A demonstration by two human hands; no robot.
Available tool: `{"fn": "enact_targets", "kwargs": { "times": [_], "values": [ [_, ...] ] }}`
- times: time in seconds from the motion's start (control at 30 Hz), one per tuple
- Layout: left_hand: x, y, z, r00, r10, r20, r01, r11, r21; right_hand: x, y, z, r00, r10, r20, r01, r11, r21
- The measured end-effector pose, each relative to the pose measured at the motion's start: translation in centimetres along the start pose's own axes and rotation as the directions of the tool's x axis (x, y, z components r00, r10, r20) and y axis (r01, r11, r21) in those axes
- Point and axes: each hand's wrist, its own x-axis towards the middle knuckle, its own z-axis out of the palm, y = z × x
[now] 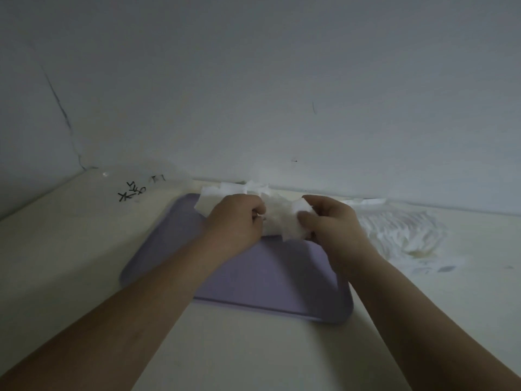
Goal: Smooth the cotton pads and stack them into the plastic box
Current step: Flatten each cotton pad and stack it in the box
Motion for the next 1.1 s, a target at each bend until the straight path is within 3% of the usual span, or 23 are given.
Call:
{"fn": "enact_targets", "kwargs": {
  "times": [0.07,0.13,0.23,0.3,0.47,0.6,0.83,0.9,1.0,1.1],
  "values": [
    [-0.8,0.5,-0.3,0.998,-0.028,-0.049,0.025,0.998,-0.064,-0.5,-0.1,0.2,0.995,0.051,0.084,-0.064,0.983,0.172],
    [-1.6,1.5,-0.3,0.992,-0.121,-0.043,0.106,0.961,-0.254,-0.8,0.1,0.4,0.984,0.072,0.165,-0.120,0.944,0.308],
    [-2.4,2.8,0.4,0.956,-0.244,0.162,0.291,0.729,-0.619,-1.0,1.1,0.7,0.965,0.043,0.259,-0.142,0.915,0.379],
    [-2.7,2.8,1.1,0.945,-0.239,0.222,0.324,0.610,-0.723,-0.9,1.9,0.6,0.967,0.035,0.251,-0.136,0.906,0.400],
    [-3.2,1.7,2.2,0.963,-0.174,0.204,0.267,0.552,-0.790,-1.3,2.6,0.0,0.973,0.002,0.232,-0.072,0.953,0.293],
    [-3.1,1.0,2.4,0.959,-0.144,0.245,0.284,0.491,-0.824,-1.3,3.2,-0.1,0.966,0.002,0.260,-0.086,0.947,0.309],
    [-3.4,0.1,1.9,0.935,-0.282,0.217,0.321,0.406,-0.856,-1.8,2.2,0.0,0.998,-0.013,0.068,-0.006,0.964,0.267],
    [-3.3,0.1,1.4,0.926,-0.314,0.210,0.306,0.298,-0.904,-1.7,2.4,-0.3,0.999,-0.040,0.000,0.039,0.975,0.217],
    [-3.3,0.9,1.2,0.937,-0.231,0.262,0.291,0.099,-0.952,-2.0,2.7,-0.1,0.999,-0.028,-0.034,0.034,0.978,0.207],
    [-3.7,1.5,1.6,0.946,-0.129,0.298,0.304,0.025,-0.952,-2.3,2.5,0.4,0.999,0.047,-0.004,-0.044,0.955,0.292]
  ]
}}
